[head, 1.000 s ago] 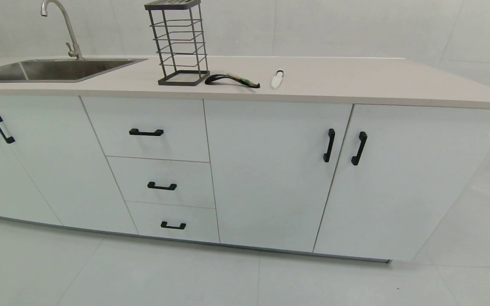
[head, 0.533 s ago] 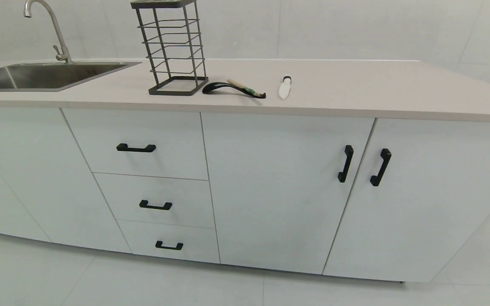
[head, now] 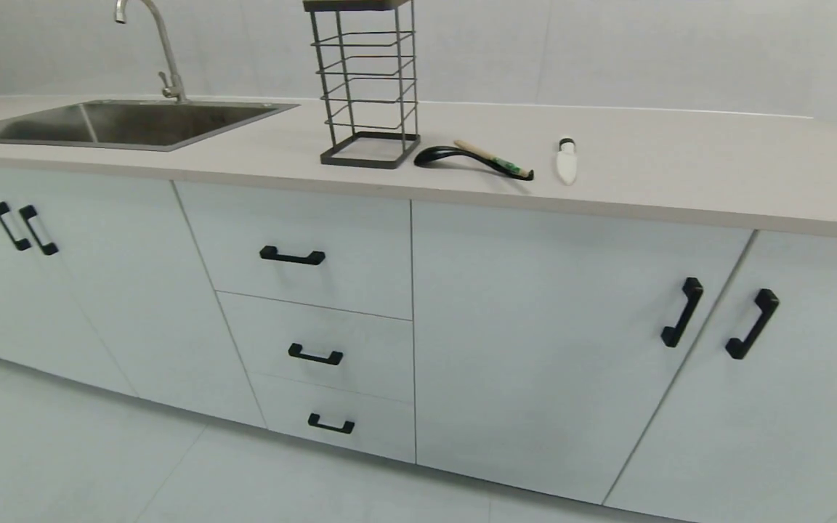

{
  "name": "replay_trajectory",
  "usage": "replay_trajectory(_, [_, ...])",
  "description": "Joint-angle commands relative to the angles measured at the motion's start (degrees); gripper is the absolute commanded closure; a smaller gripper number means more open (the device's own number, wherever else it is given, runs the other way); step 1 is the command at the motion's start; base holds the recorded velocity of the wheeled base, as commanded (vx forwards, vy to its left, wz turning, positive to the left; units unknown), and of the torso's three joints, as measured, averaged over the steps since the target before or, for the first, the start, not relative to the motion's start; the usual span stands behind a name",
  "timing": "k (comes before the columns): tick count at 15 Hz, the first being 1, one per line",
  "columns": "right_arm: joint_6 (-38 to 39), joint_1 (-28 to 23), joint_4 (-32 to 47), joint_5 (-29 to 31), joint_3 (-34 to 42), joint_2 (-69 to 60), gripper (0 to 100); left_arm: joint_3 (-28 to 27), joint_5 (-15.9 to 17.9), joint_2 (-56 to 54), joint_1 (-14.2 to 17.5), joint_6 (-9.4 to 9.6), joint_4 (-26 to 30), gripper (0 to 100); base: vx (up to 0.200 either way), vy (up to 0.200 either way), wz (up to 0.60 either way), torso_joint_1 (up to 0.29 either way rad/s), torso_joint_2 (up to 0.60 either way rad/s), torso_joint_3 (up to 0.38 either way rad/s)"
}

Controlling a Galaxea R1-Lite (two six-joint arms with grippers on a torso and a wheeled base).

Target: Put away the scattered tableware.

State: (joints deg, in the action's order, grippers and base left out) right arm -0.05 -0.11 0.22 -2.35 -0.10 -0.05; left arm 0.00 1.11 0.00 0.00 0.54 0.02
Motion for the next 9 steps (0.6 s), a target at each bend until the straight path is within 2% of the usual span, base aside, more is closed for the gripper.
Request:
replay_trajectory(1, [0.0, 0.0, 0.0, 0.0, 0.0, 0.1, 100, 0.0, 0.0, 0.0, 0.0, -0.01, 0.0, 0, 0.000, 0.000, 0.60, 0.002, 0.01, 0.002])
replay_trajectory(2, [0.0, 0.0, 0.0, 0.0, 0.0, 0.1, 100, 0.0, 0.0, 0.0, 0.0, -0.01, 0.0, 0, 0.000, 0.000, 0.60, 0.007, 0.00, 0.007])
replay_trajectory(8, [0.0, 0.0, 0.0, 0.0, 0.0, 0.1, 100, 0.0, -0.1, 0.0, 0.0, -0.10, -0.1, 0, 0.000, 0.000, 0.00, 0.000, 0.00, 0.000])
replay_trajectory(9, [0.0, 0.0, 0.0, 0.0, 0.0, 0.1, 100, 0.0, -0.1, 0.0, 0.1, -0.18, -0.1, 0, 0.200, 0.200, 0.00, 0.007, 0.00, -0.002])
